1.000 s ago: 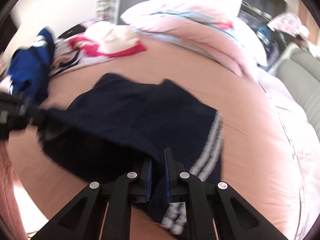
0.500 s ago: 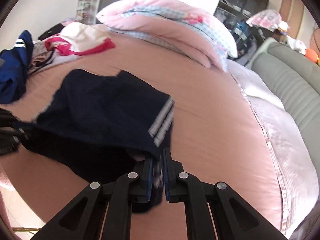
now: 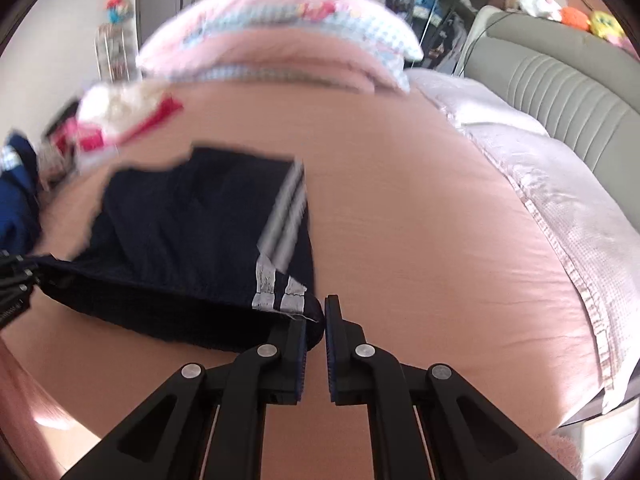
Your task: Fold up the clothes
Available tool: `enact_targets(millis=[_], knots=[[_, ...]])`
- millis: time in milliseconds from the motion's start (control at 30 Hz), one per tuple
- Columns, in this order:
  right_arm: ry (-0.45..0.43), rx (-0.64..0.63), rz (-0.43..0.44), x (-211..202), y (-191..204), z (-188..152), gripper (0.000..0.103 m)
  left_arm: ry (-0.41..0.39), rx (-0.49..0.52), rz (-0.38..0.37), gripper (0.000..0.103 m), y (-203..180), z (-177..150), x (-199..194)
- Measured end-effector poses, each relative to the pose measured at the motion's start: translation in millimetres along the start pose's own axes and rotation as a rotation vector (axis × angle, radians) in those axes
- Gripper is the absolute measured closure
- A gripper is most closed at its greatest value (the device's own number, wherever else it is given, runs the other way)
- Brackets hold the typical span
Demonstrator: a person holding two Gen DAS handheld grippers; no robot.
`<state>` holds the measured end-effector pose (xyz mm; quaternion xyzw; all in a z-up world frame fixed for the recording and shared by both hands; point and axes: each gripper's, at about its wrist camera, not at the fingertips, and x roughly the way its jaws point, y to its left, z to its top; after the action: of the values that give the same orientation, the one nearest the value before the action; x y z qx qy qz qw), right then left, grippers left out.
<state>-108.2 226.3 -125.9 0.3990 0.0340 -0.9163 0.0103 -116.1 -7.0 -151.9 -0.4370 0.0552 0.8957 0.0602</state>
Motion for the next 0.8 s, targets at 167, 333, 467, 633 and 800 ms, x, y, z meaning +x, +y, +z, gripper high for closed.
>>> enact_targets(millis=[167, 333, 467, 633, 800], knots=[[-0.014, 0.041, -0.011, -14, 2, 11, 0.098, 0.025, -0.018, -0.041, 0.048, 15, 7, -12], [0.246, 0.093, -0.018, 44, -4, -35, 0.098, 0.213, -0.014, -0.098, 0.054, 18, -27, 39], [0.274, 0.131, 0.002, 51, -9, -51, 0.098, 0.233, -0.056, -0.134, 0.067, 13, -39, 53], [0.263, 0.071, -0.001, 52, 0, -46, 0.098, 0.170, -0.093, -0.054, 0.096, 6, -47, 53], [0.201, 0.157, 0.116, 28, -10, -35, 0.100, 0.045, -0.055, -0.019, 0.099, 6, -29, -1]])
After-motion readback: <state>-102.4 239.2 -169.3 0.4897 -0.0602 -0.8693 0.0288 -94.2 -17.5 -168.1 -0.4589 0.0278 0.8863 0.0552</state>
